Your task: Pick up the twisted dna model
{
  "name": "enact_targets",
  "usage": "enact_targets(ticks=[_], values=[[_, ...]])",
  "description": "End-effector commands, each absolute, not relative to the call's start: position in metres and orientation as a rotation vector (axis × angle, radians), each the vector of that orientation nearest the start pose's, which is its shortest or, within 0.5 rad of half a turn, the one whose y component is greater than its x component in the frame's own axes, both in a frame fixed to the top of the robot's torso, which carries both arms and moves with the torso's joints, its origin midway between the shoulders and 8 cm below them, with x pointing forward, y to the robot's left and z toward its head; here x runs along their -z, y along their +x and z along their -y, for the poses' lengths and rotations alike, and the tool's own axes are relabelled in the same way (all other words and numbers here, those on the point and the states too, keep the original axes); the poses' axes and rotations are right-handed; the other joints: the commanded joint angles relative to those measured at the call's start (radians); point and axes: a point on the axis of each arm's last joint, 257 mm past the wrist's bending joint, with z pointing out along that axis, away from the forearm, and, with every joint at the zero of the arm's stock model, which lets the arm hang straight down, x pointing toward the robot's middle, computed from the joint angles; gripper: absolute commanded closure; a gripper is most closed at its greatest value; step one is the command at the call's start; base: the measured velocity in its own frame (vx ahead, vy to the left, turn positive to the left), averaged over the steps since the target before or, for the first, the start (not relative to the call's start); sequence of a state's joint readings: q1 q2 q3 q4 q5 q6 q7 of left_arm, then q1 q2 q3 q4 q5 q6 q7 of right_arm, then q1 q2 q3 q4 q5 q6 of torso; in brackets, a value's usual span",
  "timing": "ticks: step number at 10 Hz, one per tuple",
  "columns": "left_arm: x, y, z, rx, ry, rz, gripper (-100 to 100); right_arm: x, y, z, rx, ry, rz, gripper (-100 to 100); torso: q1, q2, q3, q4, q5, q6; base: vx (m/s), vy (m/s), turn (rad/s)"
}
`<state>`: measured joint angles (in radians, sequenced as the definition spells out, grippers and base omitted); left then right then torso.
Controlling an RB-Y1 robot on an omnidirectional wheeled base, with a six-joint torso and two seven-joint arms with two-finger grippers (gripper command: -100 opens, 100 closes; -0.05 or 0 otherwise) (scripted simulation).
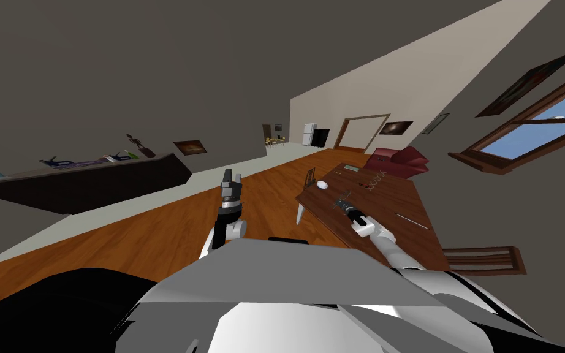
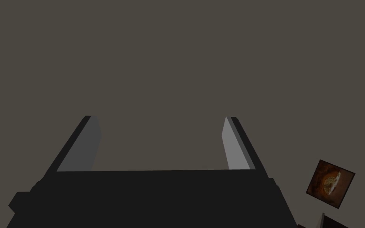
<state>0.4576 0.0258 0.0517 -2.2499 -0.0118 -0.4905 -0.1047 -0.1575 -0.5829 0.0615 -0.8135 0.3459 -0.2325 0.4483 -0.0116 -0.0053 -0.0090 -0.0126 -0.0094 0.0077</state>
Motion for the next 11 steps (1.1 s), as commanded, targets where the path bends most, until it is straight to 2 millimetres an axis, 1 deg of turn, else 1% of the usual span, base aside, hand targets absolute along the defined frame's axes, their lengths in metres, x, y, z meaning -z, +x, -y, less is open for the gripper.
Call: enact_targets(ticks=[1, 2, 3, 4, 5, 6, 7, 8, 9, 10, 11], values=[[-0.024, 0.352, -0.290, 1.160, -0.587, -0.660, 0, 0.388, 0.488, 0.498, -0.016, 0.322, -1.932, 100, 0.000, 0.000, 0.000, 0.000, 0.000, 0.000, 0.039, 0.008, 0.040], [-0.024, 0.352, -0.290, 1.160, -0.587, -0.660, 0, 0.388, 0.484, 0.494, -0.024, 0.313, -1.931, 100, 0.000, -0.001, -0.001, -0.001, 0.000, 0.001, 0.046, -0.001, 0.006], [-0.024, 0.352, -0.290, 1.160, -0.587, -0.660, 0, 0.378, 0.490, 0.487, -0.037, 0.298, -1.912, 100, -0.001, -0.001, -0.001, -0.001, 0.000, 0.001, 0.019, -0.007, -0.021], [-0.024, 0.352, -0.290, 1.160, -0.587, -0.660, 0, 0.387, 0.472, 0.497, -0.014, 0.322, -1.932, 100, -0.001, -0.001, 0.000, 0.000, 0.000, 0.000, 0.040, -0.015, 0.030], [-0.024, 0.352, -0.290, 1.160, -0.587, -0.660, 0, 0.383, 0.471, 0.491, -0.027, 0.309, -1.923, 100, -0.001, -0.001, -0.001, -0.001, 0.000, 0.001, 0.045, -0.009, 0.004], [-0.024, 0.352, -0.290, 1.160, -0.587, -0.660, 0, 0.376, 0.475, 0.486, -0.036, 0.299, -1.910, 100, -0.001, -0.001, -0.001, -0.001, 0.000, 0.000, 0.025, -0.001, -0.012], [-0.024, 0.352, -0.290, 1.160, -0.587, -0.660, 0, 0.385, 0.458, 0.497, -0.009, 0.327, -1.932, 100, 0.000, -0.001, 0.000, 0.000, 0.000, -0.001, 0.043, 0.001, 0.030], [-0.024, 0.352, -0.290, 1.160, -0.587, -0.660, 0, 0.383, 0.453, 0.492, -0.020, 0.315, -1.929, 100, 0.000, -0.001, -0.001, -0.001, 0.000, 0.000, 0.049, -0.002, 0.001], [-0.024, 0.352, -0.290, 1.160, -0.587, -0.660, 0, 0.374, 0.460, 0.485, -0.034, 0.300, -1.909, 100, 0.000, -0.001, -0.001, -0.001, 0.000, 0.000, 0.023, -0.002, -0.011], [-0.024, 0.352, -0.290, 1.160, -0.587, -0.660, 0, 0.382, 0.442, 0.497, -0.006, 0.329, -1.933, 100, 0.000, -0.001, -0.001, 0.000, 0.001, -0.001, 0.047, -0.008, 0.032], [-0.024, 0.352, -0.290, 1.160, -0.587, -0.660, 0, 0.383, 0.437, 0.494, -0.010, 0.324, -1.934, 100, 0.000, -0.002, -0.001, -0.001, 0.001, 0.000, 0.051, -0.007, 0.008]])
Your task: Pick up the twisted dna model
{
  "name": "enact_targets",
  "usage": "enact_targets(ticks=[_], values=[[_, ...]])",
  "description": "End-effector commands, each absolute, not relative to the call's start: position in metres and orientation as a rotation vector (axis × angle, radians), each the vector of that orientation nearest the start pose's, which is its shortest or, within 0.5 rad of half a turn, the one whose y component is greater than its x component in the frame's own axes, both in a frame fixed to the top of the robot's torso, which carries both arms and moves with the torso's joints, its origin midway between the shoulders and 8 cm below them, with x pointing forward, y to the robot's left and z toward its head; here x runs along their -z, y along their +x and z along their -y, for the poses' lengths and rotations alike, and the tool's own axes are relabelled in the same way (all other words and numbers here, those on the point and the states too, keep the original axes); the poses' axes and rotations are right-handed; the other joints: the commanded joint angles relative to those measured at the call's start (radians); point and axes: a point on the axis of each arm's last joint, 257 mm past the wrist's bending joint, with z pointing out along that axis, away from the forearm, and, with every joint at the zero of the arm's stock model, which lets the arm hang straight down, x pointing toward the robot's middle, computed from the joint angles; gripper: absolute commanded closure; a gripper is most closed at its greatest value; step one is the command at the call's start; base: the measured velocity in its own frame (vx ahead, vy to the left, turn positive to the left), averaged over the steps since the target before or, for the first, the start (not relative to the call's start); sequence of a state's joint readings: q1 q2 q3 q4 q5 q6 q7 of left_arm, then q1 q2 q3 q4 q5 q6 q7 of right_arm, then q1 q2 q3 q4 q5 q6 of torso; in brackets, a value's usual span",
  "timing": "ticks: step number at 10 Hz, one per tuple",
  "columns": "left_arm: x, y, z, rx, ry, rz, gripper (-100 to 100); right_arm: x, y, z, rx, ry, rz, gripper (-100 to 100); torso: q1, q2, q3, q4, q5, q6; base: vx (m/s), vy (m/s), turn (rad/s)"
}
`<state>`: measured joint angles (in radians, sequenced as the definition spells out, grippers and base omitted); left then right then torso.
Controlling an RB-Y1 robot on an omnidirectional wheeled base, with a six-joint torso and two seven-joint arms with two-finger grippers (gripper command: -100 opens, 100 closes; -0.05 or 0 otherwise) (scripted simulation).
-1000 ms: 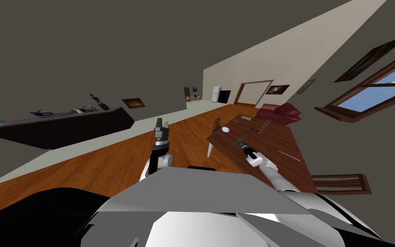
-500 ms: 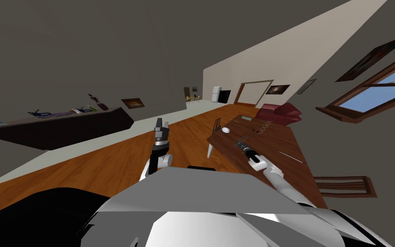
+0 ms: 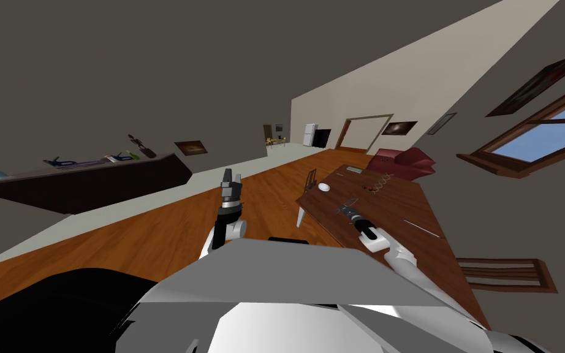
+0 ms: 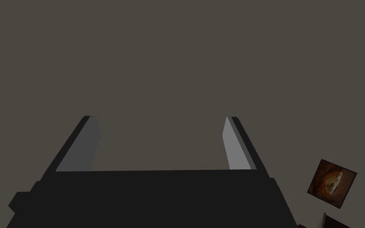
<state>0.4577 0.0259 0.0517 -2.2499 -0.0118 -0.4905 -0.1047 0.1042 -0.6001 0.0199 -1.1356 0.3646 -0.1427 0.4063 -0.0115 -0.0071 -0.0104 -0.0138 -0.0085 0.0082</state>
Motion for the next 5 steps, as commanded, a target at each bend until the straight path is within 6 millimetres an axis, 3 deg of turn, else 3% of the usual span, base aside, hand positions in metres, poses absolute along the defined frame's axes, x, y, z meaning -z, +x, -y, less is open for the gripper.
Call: enact_targets(ticks=[1, 2, 3, 4, 5], values=[[-0.024, 0.352, -0.290, 1.160, -0.587, -0.660, 0, 0.377, 0.439, 0.488, -0.022, 0.312, -1.923, 100, 0.000, 0.000, 0.000, 0.000, 0.000, 0.000, 0.021, -0.001, -0.015], [-0.024, 0.352, -0.290, 1.160, -0.587, -0.660, 0, 0.370, 0.444, 0.483, -0.033, 0.302, -1.909, 100, 0.001, 0.001, 0.001, 0.001, 0.001, -0.001, 0.000, 0.000, 0.000], [-0.024, 0.352, -0.290, 1.160, -0.587, -0.660, 0, 0.376, 0.426, 0.491, -0.009, 0.324, -1.929, 100, 0.002, 0.002, 0.001, 0.001, 0.001, -0.001, 0.032, -0.003, 0.033], [-0.024, 0.352, -0.290, 1.160, -0.587, -0.660, 0, 0.376, 0.421, 0.488, -0.013, 0.320, -1.931, 100, 0.001, 0.001, 0.001, 0.001, 0.001, 0.000, 0.049, -0.004, 0.003], [-0.024, 0.352, -0.290, 1.160, -0.587, -0.660, 0, 0.366, 0.427, 0.481, -0.030, 0.304, -1.911, 100, 0.001, 0.000, 0.000, 0.000, 0.001, 0.000, 0.025, -0.002, -0.014]])
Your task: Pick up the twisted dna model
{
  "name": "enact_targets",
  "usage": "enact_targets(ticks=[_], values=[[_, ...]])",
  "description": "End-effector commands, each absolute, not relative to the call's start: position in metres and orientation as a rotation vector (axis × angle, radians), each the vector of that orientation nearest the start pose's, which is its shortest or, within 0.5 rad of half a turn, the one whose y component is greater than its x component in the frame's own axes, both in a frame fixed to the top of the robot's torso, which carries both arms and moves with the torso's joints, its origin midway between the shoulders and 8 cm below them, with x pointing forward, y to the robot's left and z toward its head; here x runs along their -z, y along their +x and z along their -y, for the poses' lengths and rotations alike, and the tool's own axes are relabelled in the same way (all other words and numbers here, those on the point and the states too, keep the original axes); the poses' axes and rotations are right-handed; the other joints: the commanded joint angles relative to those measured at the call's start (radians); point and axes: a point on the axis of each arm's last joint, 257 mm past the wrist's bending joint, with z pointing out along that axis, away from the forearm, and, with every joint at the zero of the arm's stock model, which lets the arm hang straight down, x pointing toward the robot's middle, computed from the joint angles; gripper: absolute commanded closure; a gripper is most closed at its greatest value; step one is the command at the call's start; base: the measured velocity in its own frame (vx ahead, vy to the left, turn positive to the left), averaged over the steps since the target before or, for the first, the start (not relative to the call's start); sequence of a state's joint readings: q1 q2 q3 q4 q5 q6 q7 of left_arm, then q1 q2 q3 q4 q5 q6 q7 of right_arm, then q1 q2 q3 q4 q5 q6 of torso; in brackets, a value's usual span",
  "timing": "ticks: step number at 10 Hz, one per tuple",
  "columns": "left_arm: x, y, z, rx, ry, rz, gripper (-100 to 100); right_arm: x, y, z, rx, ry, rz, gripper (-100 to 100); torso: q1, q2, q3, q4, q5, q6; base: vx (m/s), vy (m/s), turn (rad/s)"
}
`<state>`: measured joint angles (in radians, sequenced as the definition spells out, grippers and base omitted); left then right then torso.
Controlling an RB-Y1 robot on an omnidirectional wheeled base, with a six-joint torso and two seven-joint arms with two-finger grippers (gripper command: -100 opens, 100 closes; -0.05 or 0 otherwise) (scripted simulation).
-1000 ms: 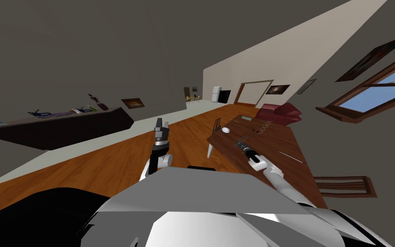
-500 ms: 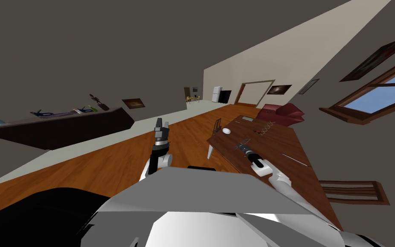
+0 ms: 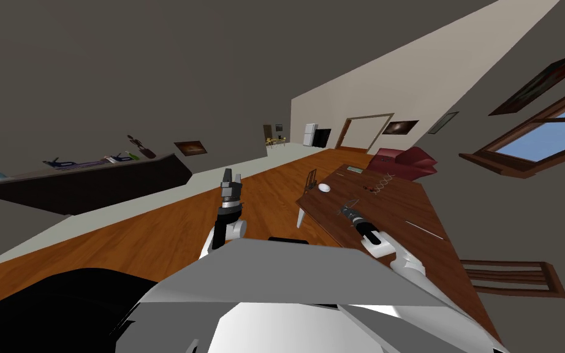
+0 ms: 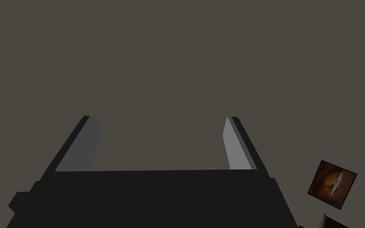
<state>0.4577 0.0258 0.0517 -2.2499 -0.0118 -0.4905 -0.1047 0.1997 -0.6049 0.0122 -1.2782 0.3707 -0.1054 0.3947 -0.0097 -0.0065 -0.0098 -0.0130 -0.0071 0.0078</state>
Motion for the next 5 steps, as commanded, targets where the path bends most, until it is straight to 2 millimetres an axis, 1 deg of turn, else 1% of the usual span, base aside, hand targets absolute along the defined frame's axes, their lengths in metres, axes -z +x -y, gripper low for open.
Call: enact_targets(ticks=[1, 2, 3, 4, 5], values=[[-0.024, 0.352, -0.290, 1.160, -0.587, -0.660, 0, 0.371, 0.411, 0.489, -0.005, 0.327, -1.930, 100, 0.000, 0.000, 0.000, 0.000, 0.000, 0.000, 0.050, 0.000, 0.030], [-0.024, 0.352, -0.290, 1.160, -0.587, -0.660, 0, 0.369, 0.405, 0.484, -0.014, 0.319, -1.929, 100, 0.000, -0.001, 0.000, 0.000, 0.000, 0.001, 0.048, -0.007, 0.000], [-0.024, 0.352, -0.290, 1.160, -0.587, -0.660, 0, 0.358, 0.412, 0.476, -0.031, 0.303, -1.908, 100, 0.000, -0.001, -0.001, -0.001, 0.000, 0.001, 0.017, -0.006, -0.014], [-0.024, 0.352, -0.290, 1.160, -0.587, -0.660, 0, 0.363, 0.408, 0.480, -0.021, 0.310, -1.919, 100, 0.000, 0.000, 0.000, 0.000, 0.000, 0.000, 0.005, -0.002, 0.002], [-0.024, 0.352, -0.290, 1.160, -0.587, -0.660, 0, 0.361, 0.409, 0.479, -0.023, 0.308, -1.917, 0, 0.000, 0.001, 0.000, 0.000, 0.000, 0.000, 0.000, 0.000, 0.000]])
